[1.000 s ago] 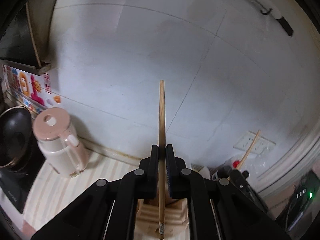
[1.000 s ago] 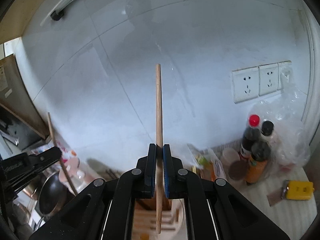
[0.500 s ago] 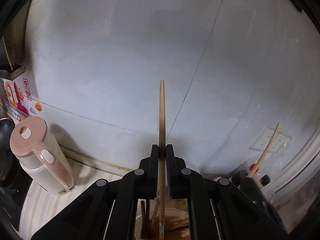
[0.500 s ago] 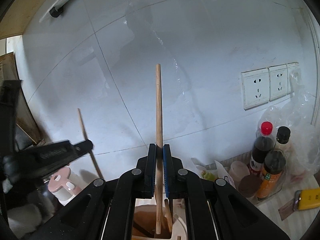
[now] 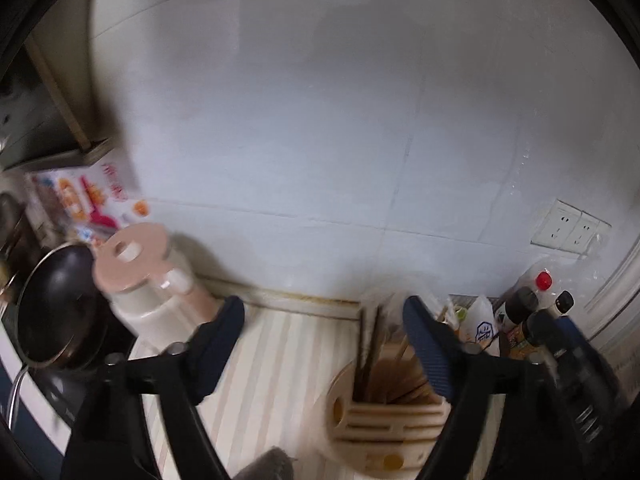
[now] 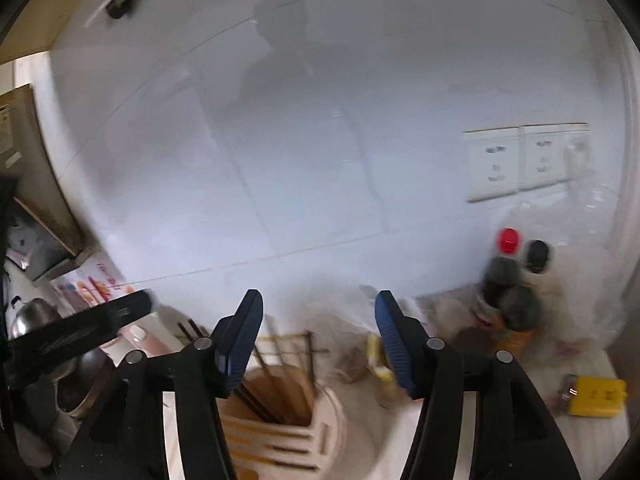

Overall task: Organize utensils
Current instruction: 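Lower both chopsticks into the holder and open both tools, then move both open tools back down to the last chopsticks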

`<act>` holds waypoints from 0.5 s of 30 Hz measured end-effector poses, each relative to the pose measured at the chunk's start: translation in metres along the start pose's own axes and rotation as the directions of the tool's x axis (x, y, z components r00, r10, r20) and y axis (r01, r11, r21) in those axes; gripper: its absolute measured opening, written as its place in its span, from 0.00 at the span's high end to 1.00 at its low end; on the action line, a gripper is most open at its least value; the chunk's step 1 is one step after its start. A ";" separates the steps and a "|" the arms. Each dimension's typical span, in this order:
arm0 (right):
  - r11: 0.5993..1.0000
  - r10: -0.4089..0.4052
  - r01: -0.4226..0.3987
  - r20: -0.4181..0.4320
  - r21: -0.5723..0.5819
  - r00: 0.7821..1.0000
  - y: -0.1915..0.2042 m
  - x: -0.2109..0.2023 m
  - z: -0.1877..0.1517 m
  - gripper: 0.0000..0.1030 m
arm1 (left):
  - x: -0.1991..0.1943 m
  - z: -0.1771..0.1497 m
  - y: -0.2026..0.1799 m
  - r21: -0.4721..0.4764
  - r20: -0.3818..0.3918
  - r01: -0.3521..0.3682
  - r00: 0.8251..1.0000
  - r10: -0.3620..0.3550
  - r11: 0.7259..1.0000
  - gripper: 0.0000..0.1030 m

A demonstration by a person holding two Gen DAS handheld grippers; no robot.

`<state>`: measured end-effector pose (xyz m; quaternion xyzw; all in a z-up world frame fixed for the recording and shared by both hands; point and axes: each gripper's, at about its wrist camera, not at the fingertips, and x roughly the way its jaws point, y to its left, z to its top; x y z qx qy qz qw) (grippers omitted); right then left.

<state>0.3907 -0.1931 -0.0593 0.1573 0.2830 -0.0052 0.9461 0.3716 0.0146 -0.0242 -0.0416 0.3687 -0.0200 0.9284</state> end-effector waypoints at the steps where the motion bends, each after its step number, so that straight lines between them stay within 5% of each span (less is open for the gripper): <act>1: 1.000 -0.018 0.018 -0.009 0.006 1.000 -0.002 -0.005 0.001 0.41 | -0.004 -0.005 0.004 -0.007 -0.012 0.007 1.000 -0.007 1.000 0.21; 5: 0.995 -0.087 0.090 -0.072 0.038 0.994 -0.019 -0.024 -0.004 0.37 | -0.007 -0.030 0.015 -0.011 -0.060 -0.033 0.998 0.032 0.999 0.00; 9: 0.984 -0.141 0.152 -0.123 0.090 0.982 -0.043 -0.042 -0.022 0.20 | 0.003 -0.057 0.018 0.002 -0.125 -0.078 0.989 0.078 0.997 0.00; 15: 0.949 -0.242 0.283 -0.257 0.139 0.936 -0.097 -0.052 -0.064 0.16 | 0.015 -0.111 0.020 0.040 -0.234 -0.119 0.964 0.125 0.992 0.00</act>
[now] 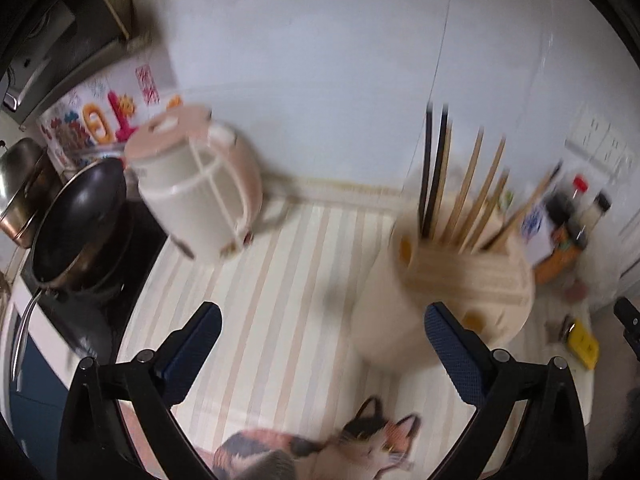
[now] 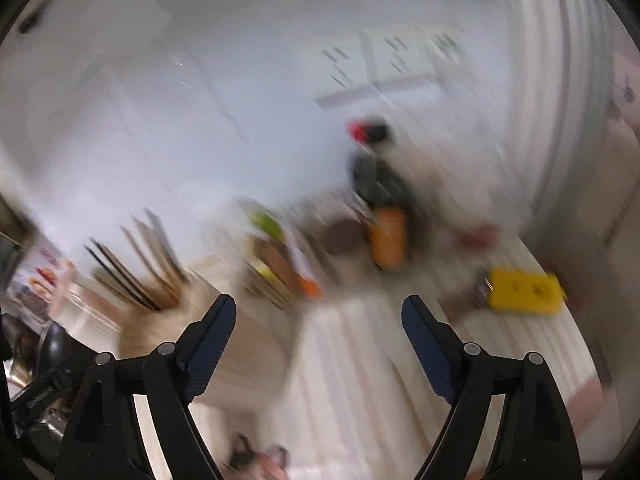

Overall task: Organize utensils
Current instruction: 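Move both open tools back down to the last chopsticks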

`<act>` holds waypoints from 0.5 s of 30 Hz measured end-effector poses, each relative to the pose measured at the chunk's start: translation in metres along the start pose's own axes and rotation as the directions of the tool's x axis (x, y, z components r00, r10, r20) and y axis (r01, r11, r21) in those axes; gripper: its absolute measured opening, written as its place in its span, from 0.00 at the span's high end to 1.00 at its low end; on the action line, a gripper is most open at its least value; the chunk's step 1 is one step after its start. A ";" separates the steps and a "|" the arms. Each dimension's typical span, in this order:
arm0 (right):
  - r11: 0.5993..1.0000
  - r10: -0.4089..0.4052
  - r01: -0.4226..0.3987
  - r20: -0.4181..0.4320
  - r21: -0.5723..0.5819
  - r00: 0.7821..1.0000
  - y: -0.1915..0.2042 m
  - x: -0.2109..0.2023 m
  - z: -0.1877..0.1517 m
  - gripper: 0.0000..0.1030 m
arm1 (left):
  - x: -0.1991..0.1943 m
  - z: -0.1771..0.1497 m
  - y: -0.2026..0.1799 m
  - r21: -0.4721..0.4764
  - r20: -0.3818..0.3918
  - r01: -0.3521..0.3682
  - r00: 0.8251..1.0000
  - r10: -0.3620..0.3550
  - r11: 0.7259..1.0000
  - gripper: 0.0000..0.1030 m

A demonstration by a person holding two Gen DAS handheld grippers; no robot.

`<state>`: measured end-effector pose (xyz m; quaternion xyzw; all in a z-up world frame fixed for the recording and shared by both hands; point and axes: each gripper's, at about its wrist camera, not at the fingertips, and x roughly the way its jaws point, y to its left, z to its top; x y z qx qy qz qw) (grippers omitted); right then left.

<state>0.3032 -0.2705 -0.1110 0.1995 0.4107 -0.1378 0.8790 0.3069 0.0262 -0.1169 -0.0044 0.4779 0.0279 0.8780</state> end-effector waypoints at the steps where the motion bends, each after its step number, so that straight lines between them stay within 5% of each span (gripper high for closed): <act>1: 0.999 -0.033 0.033 -0.037 0.011 0.999 -0.014 0.004 -0.006 0.16 | 0.004 -0.008 -0.001 0.006 -0.018 -0.012 1.000 0.012 1.000 0.00; 4: 0.993 -0.097 0.106 -0.156 0.047 0.983 -0.053 0.019 -0.029 0.16 | 0.022 -0.032 -0.009 0.015 -0.092 -0.012 0.996 0.014 1.000 0.00; 8: 0.980 -0.151 0.186 -0.332 0.075 0.931 -0.104 0.048 -0.066 0.17 | 0.046 -0.067 -0.039 0.080 -0.170 -0.013 0.985 0.027 0.997 0.00; 15: 0.970 -0.170 0.235 -0.539 0.054 0.825 -0.156 0.100 -0.131 0.54 | 0.074 -0.126 -0.122 0.257 -0.317 0.049 0.948 0.036 0.965 0.00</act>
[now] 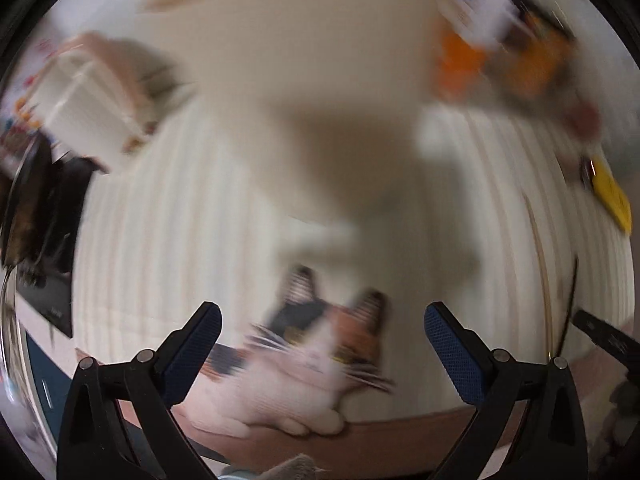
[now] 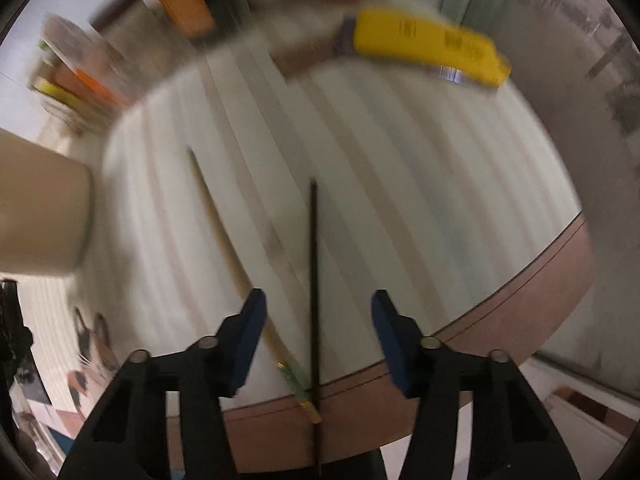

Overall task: Organize utensils
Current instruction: 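Move both open tools back down to the last chopsticks, then grasp a dark chopstick with the right tool while the left tool grasps a wooden chopstick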

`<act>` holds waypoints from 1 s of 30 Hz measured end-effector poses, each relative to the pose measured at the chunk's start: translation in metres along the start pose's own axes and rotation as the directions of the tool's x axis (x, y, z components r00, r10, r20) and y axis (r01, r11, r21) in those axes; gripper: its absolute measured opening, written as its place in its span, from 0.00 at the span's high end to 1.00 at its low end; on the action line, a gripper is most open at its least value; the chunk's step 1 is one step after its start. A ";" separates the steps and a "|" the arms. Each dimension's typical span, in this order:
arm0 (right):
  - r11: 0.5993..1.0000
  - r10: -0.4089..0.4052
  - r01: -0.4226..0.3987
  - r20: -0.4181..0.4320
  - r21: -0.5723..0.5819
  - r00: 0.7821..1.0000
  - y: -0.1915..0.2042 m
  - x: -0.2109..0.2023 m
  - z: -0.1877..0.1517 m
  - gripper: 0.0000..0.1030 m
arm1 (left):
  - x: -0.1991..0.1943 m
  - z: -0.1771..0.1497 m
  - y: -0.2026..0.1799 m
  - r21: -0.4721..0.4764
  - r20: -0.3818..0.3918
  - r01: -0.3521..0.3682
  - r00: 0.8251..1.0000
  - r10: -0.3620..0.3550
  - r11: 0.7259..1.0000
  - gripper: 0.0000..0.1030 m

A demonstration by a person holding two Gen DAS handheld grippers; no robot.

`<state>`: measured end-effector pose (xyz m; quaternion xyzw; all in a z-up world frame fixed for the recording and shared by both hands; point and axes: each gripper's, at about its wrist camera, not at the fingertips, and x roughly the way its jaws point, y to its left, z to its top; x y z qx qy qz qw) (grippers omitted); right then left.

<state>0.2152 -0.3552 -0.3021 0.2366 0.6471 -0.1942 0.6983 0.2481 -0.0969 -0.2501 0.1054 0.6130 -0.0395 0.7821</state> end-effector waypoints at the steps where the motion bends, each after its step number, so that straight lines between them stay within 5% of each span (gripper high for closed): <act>1: 1.000 0.001 -0.001 -0.016 0.000 1.000 -0.003 0.009 -0.001 0.57 | 0.004 -0.002 -0.014 0.031 -0.013 -0.004 1.000 0.004 1.000 0.00; 3: 1.000 -0.004 0.003 -0.046 -0.022 0.999 -0.004 0.022 -0.003 0.65 | 0.012 -0.003 -0.043 0.087 -0.035 -0.004 0.999 0.007 0.996 0.00; 6: 0.996 -0.039 0.037 -0.022 -0.079 0.999 -0.002 0.024 -0.005 0.94 | 0.020 0.001 -0.075 0.127 -0.066 0.022 0.998 -0.014 0.992 0.01; 14: 0.998 -0.062 0.062 -0.020 0.010 0.998 -0.075 0.022 0.006 0.95 | 0.042 0.024 -0.157 0.171 -0.157 0.168 0.977 -0.142 0.971 0.11; 18: 0.996 -0.078 0.079 -0.028 0.044 0.997 -0.111 0.022 0.016 0.95 | 0.060 0.033 -0.185 0.192 -0.194 0.146 0.975 -0.108 0.971 0.24; 24: 0.996 -0.074 0.076 -0.042 0.044 0.996 -0.130 0.027 0.025 0.94 | 0.065 0.041 -0.190 0.169 -0.192 0.127 0.977 -0.094 0.977 0.27; 30: 0.996 -0.080 0.081 -0.053 0.029 0.995 -0.130 0.033 0.033 0.94 | 0.060 0.043 -0.195 0.165 -0.185 0.167 0.973 -0.136 0.972 0.68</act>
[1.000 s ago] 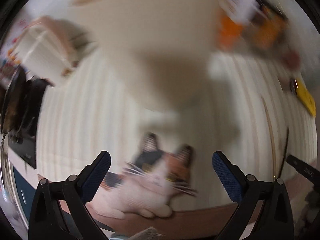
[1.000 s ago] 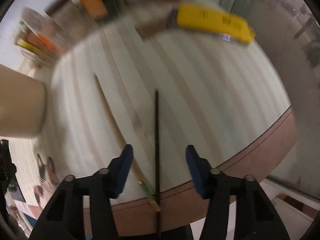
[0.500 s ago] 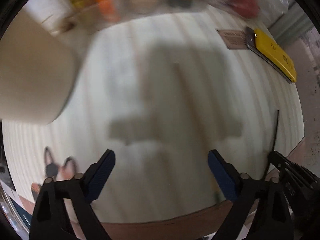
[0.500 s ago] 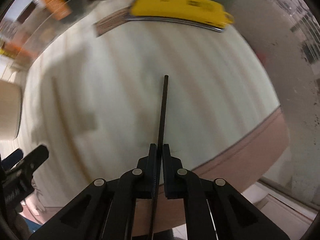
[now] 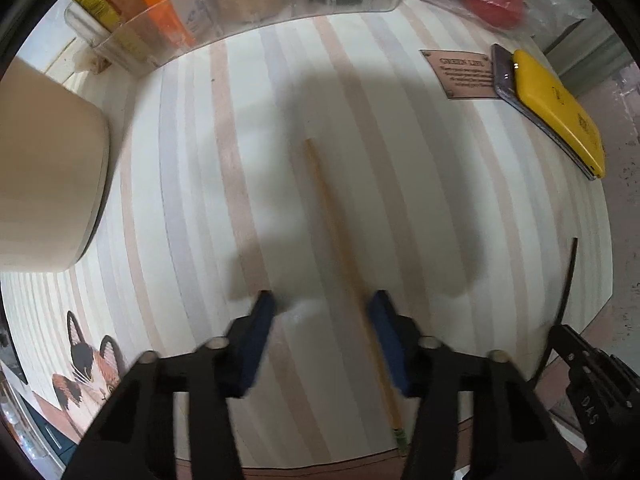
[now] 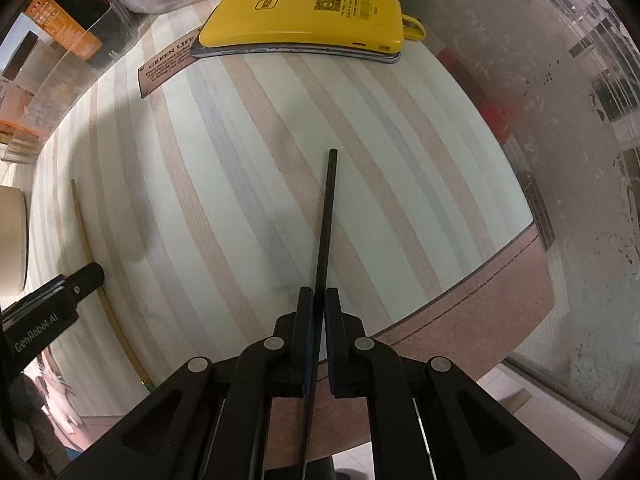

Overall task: Organize utensils
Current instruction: 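Grasp a dark chopstick with the right tool while the left tool grasps a wooden chopstick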

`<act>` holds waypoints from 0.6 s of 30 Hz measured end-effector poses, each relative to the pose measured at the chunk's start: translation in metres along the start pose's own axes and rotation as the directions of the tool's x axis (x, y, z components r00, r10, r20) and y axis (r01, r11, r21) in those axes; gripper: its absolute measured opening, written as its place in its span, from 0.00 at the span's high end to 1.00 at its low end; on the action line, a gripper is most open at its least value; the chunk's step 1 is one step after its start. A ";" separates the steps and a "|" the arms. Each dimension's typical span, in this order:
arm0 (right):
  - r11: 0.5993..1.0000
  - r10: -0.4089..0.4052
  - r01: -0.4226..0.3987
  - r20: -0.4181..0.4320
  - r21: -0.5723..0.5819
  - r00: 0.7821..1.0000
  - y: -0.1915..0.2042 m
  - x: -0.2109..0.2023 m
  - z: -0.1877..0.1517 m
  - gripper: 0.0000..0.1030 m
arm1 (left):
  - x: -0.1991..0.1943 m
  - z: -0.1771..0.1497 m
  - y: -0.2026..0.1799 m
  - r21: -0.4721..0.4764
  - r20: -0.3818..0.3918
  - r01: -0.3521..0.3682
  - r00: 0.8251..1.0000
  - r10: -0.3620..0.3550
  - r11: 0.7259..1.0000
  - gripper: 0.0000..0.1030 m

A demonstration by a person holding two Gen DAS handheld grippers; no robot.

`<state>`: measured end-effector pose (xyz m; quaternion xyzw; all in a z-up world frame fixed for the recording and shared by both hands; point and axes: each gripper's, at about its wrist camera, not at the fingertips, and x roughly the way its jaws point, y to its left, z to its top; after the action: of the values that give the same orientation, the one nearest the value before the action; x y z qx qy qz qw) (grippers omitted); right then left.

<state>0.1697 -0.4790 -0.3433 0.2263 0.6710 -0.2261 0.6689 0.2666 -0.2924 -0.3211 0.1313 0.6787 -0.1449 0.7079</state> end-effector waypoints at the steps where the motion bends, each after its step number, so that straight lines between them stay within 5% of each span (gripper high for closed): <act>1: 1.000 -0.004 0.004 -0.001 -0.006 1.000 0.000 0.001 0.001 0.94 | -0.002 0.003 -0.003 0.003 0.004 0.000 1.000 0.000 1.000 0.74; 3: 1.000 -0.018 0.018 -0.001 -0.018 1.000 0.000 0.003 -0.001 0.94 | -0.004 0.005 -0.005 0.004 0.010 0.002 1.000 -0.002 1.000 0.92; 5: 0.999 -0.032 0.032 0.003 -0.033 0.999 0.011 0.003 -0.006 0.94 | -0.008 0.004 -0.009 -0.004 0.010 0.008 1.000 -0.008 1.000 0.96; 13: 0.993 0.070 -0.071 -0.017 -0.091 0.997 0.046 0.003 -0.027 0.95 | -0.033 -0.026 0.039 -0.051 0.063 -0.024 0.998 0.027 0.998 0.96; 18: 0.967 0.142 -0.149 -0.048 -0.207 0.989 0.104 0.001 -0.043 0.95 | -0.050 -0.058 0.094 -0.108 0.077 -0.061 0.995 0.069 0.992 0.96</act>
<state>0.1981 -0.3700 -0.3444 0.2063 0.6837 -0.1006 0.6928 0.2467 -0.1823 -0.2750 0.1098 0.6515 -0.0908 0.7451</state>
